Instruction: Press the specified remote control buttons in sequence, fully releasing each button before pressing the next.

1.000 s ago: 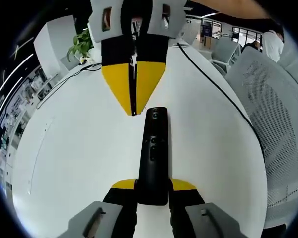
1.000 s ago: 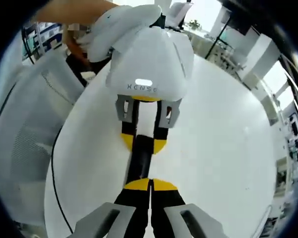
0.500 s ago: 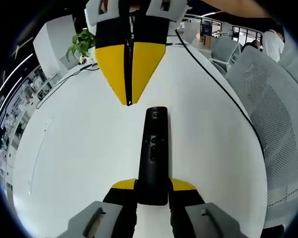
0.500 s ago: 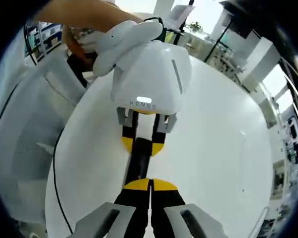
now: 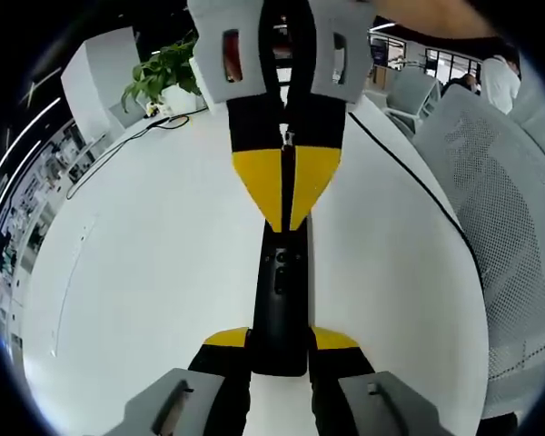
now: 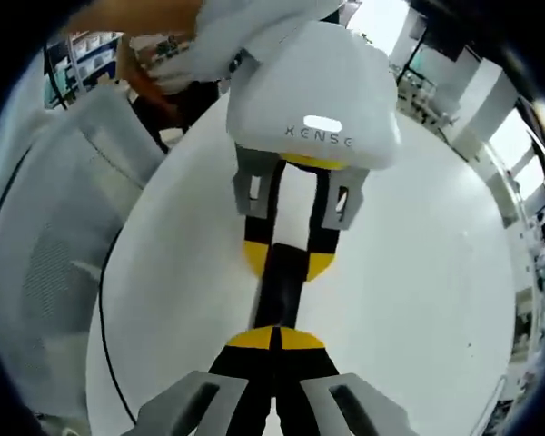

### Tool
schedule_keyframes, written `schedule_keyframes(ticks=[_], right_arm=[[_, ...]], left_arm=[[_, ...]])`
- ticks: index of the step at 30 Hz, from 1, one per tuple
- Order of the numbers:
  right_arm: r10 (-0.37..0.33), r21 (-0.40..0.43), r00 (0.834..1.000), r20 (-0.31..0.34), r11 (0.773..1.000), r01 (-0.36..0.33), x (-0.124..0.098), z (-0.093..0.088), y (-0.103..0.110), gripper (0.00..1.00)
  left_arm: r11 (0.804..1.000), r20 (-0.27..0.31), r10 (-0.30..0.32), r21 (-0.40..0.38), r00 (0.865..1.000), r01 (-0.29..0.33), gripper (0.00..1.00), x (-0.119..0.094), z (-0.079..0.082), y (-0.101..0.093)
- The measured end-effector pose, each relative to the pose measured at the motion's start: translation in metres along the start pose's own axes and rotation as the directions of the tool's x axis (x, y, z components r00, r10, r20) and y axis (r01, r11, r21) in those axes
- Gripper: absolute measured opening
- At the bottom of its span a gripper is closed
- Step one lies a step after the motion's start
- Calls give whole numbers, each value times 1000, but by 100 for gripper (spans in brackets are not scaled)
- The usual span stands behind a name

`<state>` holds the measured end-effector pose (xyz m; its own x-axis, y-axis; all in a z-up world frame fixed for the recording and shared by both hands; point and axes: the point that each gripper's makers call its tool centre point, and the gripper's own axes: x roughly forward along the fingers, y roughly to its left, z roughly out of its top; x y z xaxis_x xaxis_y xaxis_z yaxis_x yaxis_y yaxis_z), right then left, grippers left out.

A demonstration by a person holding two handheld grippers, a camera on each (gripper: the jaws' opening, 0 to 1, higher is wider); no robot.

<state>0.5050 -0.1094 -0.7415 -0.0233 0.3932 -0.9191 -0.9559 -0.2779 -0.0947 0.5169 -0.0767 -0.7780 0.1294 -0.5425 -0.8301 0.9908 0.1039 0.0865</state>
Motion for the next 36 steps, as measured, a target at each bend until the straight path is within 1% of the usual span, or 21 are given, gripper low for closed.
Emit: schedule_keyframes(ticks=[6, 10, 24, 36], right_arm=[[16, 10, 1000, -3, 1000, -16, 16, -6, 7, 0], [20, 5, 1000, -14, 1000, -20, 22, -10, 9, 0], [16, 5, 1000, -26, 1000, -15, 23, -12, 3, 0], [25, 1, 999, -29, 1000, -25, 27, -13, 5, 0]], left_arm=[[1000, 1, 0, -1, 1000, 0, 23, 0, 0, -1], [1000, 2, 1, -2, 1000, -1, 23, 0, 0, -1], [1000, 9, 4, -6, 1000, -4, 23, -1, 0, -2], [1000, 9, 3, -14, 1000, -3, 23, -1, 0, -2]])
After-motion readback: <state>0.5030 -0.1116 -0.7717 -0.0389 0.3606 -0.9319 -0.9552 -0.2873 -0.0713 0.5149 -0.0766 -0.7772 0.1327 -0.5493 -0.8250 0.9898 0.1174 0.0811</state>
